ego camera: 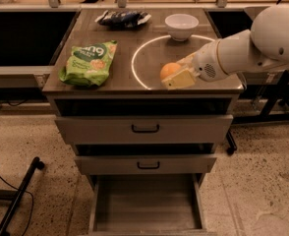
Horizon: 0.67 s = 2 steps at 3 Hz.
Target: Place orange into bottom drawer
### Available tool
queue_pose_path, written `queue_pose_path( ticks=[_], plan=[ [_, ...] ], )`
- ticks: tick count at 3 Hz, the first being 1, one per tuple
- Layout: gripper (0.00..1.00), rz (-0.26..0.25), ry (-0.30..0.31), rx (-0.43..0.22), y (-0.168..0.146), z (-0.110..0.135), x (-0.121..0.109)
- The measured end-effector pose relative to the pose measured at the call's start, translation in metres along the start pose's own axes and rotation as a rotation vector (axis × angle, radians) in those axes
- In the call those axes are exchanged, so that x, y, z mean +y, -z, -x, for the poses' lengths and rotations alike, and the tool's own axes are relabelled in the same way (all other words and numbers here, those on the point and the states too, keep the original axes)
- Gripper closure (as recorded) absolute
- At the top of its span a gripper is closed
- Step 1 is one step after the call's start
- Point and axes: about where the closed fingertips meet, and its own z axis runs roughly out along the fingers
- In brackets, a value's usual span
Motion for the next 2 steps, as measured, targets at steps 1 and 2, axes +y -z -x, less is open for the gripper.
queue_pose_path(
  ticks=[1,2],
  plan=[
    [1.00,0.056,0.010,0.005,-0.007,-0.024,0.009],
    [1.00,0.082,0.023,0.006,-0.006,-0.046,0.022]
  ],
)
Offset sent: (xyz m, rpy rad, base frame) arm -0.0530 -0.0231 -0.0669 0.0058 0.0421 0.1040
